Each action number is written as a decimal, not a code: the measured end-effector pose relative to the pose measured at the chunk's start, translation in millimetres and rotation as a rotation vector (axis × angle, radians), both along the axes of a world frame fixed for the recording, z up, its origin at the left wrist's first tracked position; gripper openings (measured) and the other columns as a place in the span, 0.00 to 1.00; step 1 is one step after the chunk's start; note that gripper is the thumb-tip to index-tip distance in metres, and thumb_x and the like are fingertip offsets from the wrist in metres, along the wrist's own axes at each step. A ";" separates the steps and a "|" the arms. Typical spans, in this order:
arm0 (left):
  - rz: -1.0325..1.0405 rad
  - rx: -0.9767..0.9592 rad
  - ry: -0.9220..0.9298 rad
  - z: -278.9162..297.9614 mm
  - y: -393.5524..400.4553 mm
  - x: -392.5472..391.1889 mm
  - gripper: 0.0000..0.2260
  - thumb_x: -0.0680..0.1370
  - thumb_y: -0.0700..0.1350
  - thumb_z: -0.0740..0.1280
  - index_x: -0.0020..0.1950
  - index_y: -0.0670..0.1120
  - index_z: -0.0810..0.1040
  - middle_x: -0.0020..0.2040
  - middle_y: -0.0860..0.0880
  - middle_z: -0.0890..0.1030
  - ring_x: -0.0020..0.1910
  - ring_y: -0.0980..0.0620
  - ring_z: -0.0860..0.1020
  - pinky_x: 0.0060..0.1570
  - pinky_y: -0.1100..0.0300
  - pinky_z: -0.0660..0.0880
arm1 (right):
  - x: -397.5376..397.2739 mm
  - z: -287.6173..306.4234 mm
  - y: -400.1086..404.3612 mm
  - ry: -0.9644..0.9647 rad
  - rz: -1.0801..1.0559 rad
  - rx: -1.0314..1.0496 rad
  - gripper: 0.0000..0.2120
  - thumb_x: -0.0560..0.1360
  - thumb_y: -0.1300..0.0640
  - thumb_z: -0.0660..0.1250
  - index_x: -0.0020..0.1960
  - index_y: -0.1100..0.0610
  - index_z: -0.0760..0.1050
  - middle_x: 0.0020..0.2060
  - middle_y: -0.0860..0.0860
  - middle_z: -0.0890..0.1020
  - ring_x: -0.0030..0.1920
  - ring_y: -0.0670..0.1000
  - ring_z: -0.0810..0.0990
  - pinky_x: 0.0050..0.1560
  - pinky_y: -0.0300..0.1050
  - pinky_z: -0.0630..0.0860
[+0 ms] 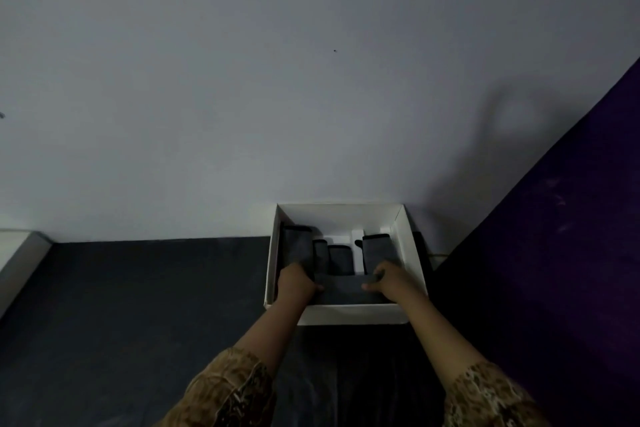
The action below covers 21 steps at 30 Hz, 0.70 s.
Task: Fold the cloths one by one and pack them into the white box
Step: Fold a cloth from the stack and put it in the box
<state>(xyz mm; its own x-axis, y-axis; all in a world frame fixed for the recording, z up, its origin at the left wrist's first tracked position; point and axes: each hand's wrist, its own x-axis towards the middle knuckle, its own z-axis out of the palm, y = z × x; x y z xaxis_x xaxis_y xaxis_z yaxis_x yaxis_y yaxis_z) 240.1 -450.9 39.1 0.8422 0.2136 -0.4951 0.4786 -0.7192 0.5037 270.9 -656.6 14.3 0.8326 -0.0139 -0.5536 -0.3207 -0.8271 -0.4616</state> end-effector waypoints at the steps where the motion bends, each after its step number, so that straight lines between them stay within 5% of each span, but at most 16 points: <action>1: 0.004 -0.002 -0.009 0.3 -0.9 -0.7 0.21 0.67 0.47 0.76 0.55 0.39 0.78 0.54 0.40 0.82 0.54 0.43 0.80 0.51 0.55 0.75 | 0.2 1.3 1.9 -0.007 0.001 -0.011 0.18 0.68 0.49 0.74 0.47 0.55 0.68 0.51 0.57 0.79 0.47 0.54 0.76 0.44 0.43 0.68; 8: 0.039 -0.041 -0.185 23.8 5.1 -6.6 0.15 0.72 0.44 0.70 0.51 0.33 0.78 0.52 0.35 0.81 0.53 0.38 0.79 0.48 0.53 0.75 | -10.9 36.0 9.6 -0.148 -0.073 -0.079 0.22 0.69 0.44 0.72 0.53 0.59 0.74 0.53 0.59 0.79 0.54 0.59 0.78 0.44 0.43 0.69; 12: 0.118 -0.155 -0.381 50.3 25.8 -11.8 0.14 0.75 0.47 0.67 0.49 0.35 0.78 0.49 0.36 0.83 0.51 0.40 0.80 0.48 0.53 0.74 | -16.8 67.6 35.0 -0.336 -0.083 0.089 0.13 0.71 0.49 0.71 0.36 0.55 0.70 0.34 0.54 0.76 0.41 0.56 0.79 0.41 0.42 0.67; 16: 0.251 -0.320 -0.512 74.1 62.0 -25.4 0.13 0.77 0.49 0.64 0.44 0.39 0.78 0.42 0.41 0.83 0.44 0.41 0.81 0.45 0.52 0.78 | -28.8 97.3 85.6 -0.369 -0.034 0.264 0.07 0.74 0.50 0.68 0.45 0.54 0.75 0.47 0.55 0.83 0.50 0.55 0.80 0.46 0.42 0.71; 21: 0.422 -0.332 -0.592 85.5 159.0 -70.2 0.11 0.78 0.51 0.61 0.45 0.45 0.78 0.42 0.45 0.83 0.44 0.46 0.81 0.48 0.45 0.80 | -60.4 118.5 187.1 -0.344 0.134 0.418 0.05 0.75 0.51 0.66 0.45 0.53 0.75 0.46 0.52 0.81 0.40 0.48 0.77 0.41 0.40 0.74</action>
<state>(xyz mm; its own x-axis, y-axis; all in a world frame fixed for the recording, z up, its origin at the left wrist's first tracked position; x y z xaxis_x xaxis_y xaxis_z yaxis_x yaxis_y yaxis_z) 169.9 -291.9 124.7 0.8660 0.4927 -0.0846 0.2630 -0.3050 0.9153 210.5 -469.4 132.8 0.9456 0.2672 -0.1855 0.0017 -0.5744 -0.8186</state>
